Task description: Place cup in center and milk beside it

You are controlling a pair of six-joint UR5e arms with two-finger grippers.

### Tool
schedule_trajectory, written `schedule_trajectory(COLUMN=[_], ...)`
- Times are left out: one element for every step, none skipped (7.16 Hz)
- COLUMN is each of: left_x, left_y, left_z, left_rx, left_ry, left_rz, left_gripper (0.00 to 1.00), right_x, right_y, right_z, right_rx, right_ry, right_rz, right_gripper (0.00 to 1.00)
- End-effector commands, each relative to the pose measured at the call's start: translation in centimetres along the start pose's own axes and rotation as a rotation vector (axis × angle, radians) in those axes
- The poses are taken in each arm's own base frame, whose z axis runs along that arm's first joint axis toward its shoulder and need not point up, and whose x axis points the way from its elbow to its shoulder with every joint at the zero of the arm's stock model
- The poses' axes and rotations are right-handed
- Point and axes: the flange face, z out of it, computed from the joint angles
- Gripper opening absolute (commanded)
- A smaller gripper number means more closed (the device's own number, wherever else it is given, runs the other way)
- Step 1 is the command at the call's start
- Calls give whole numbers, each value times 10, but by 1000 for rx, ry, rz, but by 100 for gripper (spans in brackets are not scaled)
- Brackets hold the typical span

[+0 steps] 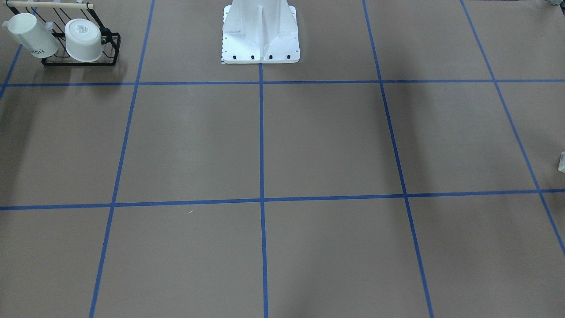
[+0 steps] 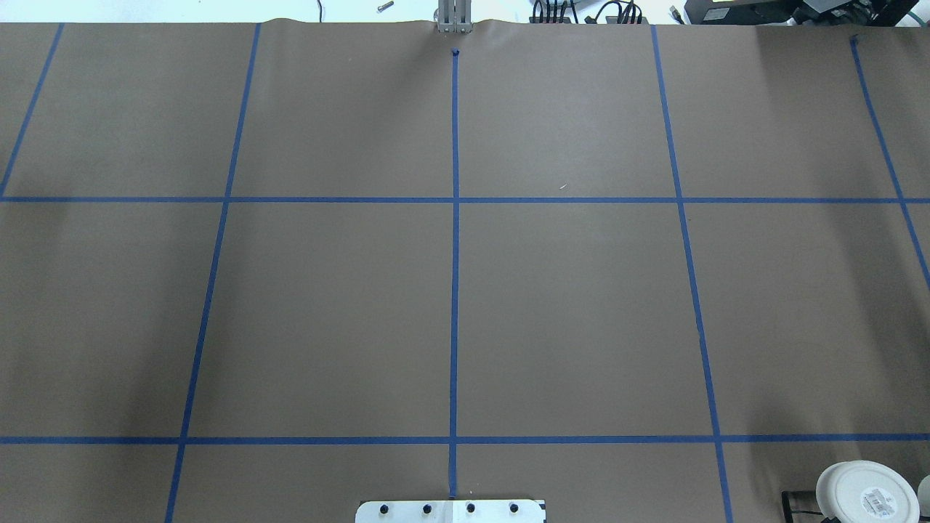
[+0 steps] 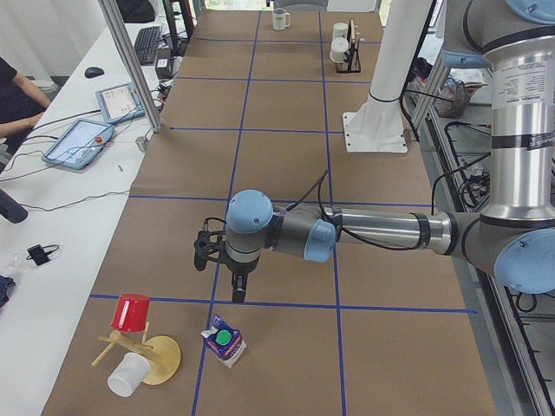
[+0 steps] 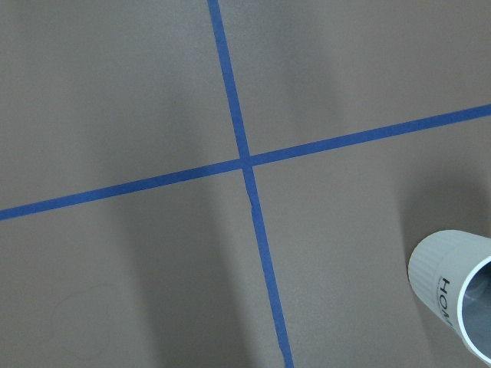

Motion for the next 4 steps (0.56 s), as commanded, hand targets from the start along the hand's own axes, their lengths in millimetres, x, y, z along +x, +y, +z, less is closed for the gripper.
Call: schedule_trajectory(left_x=[1,-12,-10,-6], left_y=[1,19,20,16], left_z=[1,9,9,6], left_rx=[-2,-22,-23,-12], left_ry=[6,5,8,9], left_rz=[-5,-27,-28,-15], left_gripper=[98,98,98,98], right_x=[-2,-5,-11,-11], right_y=[0,-4,-12,-9], right_z=[-1,-2,-8,-7], right_rx=[1,7,16,12], right_ry=[-6,-4,-1,-8], right_rz=[-5,-11,-9,-8], right_gripper=[100,100,100,100])
